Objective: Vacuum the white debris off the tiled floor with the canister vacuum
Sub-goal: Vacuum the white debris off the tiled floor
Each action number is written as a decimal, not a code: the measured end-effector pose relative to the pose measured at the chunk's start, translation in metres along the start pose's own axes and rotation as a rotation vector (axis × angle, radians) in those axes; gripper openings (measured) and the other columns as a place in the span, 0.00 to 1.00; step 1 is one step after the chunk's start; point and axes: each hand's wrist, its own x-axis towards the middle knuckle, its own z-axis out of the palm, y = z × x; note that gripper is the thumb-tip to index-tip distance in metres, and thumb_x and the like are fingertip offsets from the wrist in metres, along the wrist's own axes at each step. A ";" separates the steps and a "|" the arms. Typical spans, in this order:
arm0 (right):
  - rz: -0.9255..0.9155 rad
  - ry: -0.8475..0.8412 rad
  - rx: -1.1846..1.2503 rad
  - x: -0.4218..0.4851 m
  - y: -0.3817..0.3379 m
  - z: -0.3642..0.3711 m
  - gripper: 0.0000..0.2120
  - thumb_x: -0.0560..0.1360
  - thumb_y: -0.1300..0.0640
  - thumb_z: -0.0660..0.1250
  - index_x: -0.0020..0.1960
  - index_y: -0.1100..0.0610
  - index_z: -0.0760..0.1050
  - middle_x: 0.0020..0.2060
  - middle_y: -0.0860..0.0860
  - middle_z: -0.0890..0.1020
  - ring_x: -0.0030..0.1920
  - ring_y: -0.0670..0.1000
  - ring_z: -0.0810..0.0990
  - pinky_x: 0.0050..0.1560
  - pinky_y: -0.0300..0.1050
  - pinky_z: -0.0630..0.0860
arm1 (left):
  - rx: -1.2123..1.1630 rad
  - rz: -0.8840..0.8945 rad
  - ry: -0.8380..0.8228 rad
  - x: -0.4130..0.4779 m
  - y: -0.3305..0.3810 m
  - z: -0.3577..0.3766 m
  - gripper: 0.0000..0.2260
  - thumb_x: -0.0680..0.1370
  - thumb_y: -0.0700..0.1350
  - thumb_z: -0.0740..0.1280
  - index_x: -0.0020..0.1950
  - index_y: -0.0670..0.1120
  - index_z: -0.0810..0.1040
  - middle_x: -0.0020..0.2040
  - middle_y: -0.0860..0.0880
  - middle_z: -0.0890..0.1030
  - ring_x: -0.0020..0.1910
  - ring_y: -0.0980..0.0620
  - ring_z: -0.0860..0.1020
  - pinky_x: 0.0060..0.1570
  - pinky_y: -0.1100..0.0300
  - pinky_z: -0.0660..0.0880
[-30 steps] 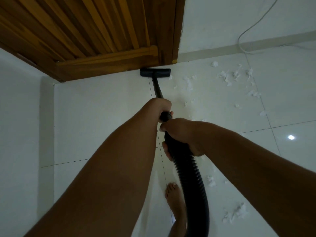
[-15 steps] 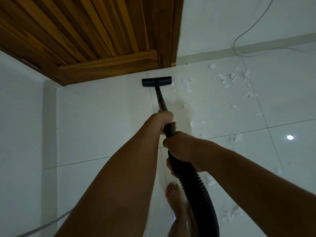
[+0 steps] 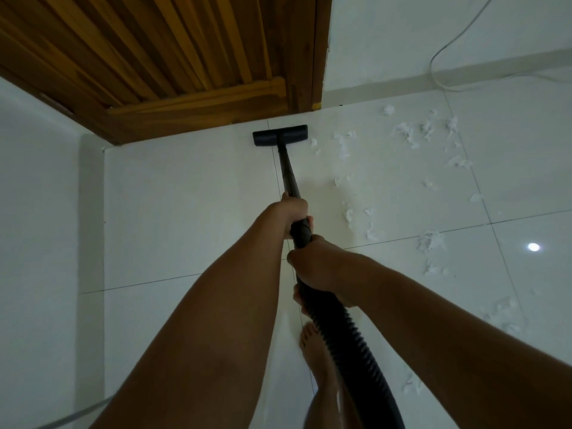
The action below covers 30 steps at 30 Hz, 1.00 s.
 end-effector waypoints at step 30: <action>-0.152 -0.192 0.310 0.020 0.247 0.007 0.27 0.82 0.64 0.60 0.74 0.40 0.63 0.32 0.60 0.76 0.23 0.52 0.75 0.27 0.45 0.77 | 0.039 0.113 0.150 -0.013 -0.209 0.063 0.26 0.86 0.46 0.55 0.82 0.62 0.51 0.38 0.44 0.75 0.29 0.52 0.73 0.36 0.56 0.77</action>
